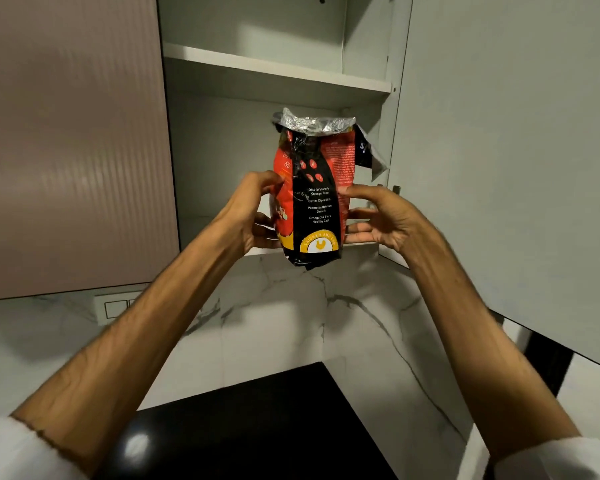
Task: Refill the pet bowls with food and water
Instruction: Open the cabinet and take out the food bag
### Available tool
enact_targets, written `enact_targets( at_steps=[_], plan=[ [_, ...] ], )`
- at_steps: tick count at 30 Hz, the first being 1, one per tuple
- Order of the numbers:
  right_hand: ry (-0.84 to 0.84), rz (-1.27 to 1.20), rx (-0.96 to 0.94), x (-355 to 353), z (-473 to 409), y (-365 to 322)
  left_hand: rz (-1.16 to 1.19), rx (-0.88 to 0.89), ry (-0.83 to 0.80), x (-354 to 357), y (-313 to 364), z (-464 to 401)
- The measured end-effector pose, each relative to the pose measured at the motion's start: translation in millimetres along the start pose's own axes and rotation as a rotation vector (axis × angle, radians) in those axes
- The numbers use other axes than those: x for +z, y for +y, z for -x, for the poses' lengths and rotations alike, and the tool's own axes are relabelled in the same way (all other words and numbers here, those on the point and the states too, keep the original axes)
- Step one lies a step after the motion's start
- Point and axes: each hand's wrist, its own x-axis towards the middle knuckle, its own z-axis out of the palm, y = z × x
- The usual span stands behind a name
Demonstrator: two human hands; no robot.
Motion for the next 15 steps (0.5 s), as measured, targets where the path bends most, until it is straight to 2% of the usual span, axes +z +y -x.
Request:
enact_targets(
  at_steps=[15],
  plan=[
    [-0.008, -0.037, 0.036, -4, 93, 58, 0.025, -0.062, 0.034, 5, -63, 73]
  ],
)
